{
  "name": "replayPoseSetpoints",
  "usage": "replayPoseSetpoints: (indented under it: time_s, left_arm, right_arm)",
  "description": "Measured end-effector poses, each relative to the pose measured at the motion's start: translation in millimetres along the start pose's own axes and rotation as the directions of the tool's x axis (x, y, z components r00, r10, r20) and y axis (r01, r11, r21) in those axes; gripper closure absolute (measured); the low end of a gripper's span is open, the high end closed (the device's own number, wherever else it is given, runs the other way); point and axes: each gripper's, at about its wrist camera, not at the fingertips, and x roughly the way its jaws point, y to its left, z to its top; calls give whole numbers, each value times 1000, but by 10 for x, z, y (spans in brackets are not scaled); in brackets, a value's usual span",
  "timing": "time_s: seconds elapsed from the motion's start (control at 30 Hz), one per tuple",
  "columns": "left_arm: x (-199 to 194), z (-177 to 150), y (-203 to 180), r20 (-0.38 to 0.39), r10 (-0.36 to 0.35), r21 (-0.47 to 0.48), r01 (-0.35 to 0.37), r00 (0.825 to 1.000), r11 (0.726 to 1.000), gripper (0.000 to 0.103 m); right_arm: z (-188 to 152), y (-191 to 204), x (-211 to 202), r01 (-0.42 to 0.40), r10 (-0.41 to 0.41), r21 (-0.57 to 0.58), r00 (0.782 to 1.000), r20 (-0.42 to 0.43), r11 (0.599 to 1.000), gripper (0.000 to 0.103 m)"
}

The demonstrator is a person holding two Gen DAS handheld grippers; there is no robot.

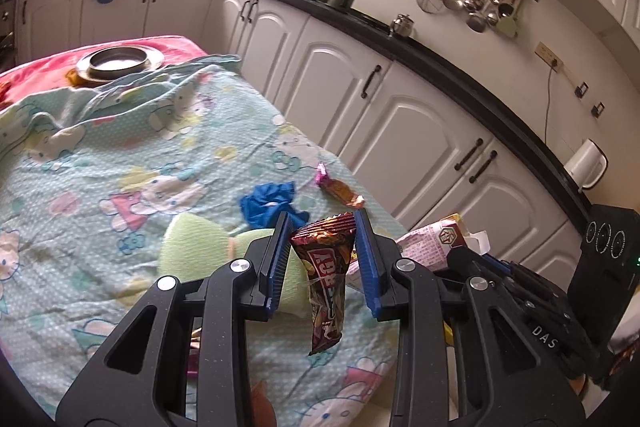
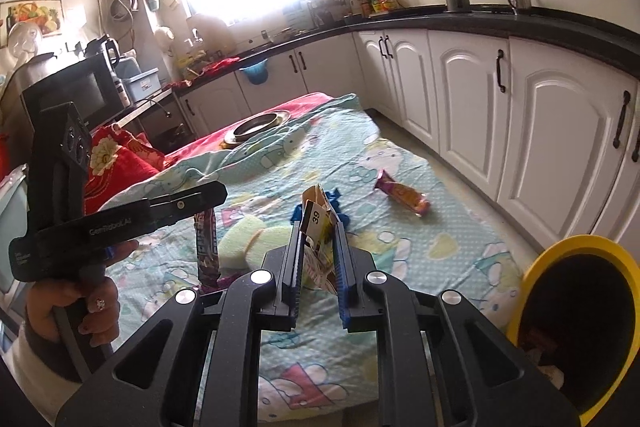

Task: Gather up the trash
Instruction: 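Carry the brown wrapper and paper packet in both grippers over the bin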

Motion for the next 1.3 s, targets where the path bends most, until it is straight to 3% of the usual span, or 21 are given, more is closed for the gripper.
replayPoseSetpoints:
  time_s: [0.53, 1.3]
  left_arm:
    - [251, -3, -624, 1, -74, 90, 74, 997, 993, 78]
    - [735, -99, -1442, -45, -189, 168, 193, 981, 967, 78]
  right_arm:
    - [-73, -594, -447, 103, -109, 108, 993, 55, 989, 89]
    - [-364, -1442, -1011, 263, -297, 273, 951, 89, 925, 89]
